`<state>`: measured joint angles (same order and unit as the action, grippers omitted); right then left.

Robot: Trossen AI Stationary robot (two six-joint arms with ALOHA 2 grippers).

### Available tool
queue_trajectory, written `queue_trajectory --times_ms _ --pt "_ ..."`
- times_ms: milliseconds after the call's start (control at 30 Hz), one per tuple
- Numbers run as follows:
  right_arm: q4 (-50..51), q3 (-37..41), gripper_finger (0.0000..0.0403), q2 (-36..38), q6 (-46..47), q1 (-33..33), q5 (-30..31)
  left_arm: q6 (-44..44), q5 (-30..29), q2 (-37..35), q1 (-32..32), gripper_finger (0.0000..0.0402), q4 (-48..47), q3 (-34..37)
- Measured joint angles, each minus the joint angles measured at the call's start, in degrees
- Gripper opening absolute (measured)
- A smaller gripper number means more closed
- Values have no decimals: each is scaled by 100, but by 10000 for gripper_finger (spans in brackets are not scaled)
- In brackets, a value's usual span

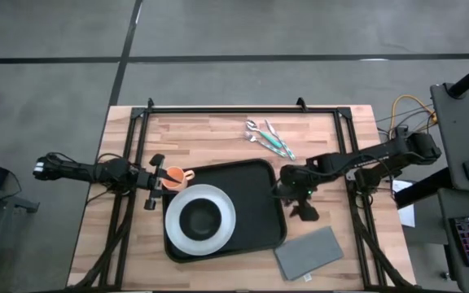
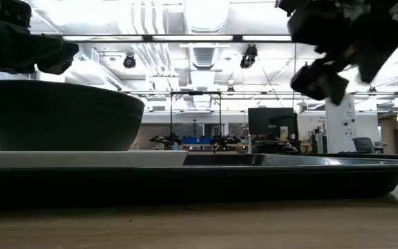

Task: Set up tray
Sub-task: Put the gray napkin on the black tray to the right of the white plate

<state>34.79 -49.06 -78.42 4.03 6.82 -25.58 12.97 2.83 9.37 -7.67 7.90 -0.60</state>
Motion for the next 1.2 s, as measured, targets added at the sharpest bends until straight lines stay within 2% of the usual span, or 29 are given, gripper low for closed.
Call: queue_trajectory --times_ms 100,700,1200 --pt "0 31 194 -16 186 137 -291 0 -2 0 1 116 -1 0" --pt "-430 437 194 -428 900 1003 -292 -2 -1 0 0 116 0 0" --pt "-985 442 194 -1520 963 1596 -156 -1 0 9 0 116 0 -1"
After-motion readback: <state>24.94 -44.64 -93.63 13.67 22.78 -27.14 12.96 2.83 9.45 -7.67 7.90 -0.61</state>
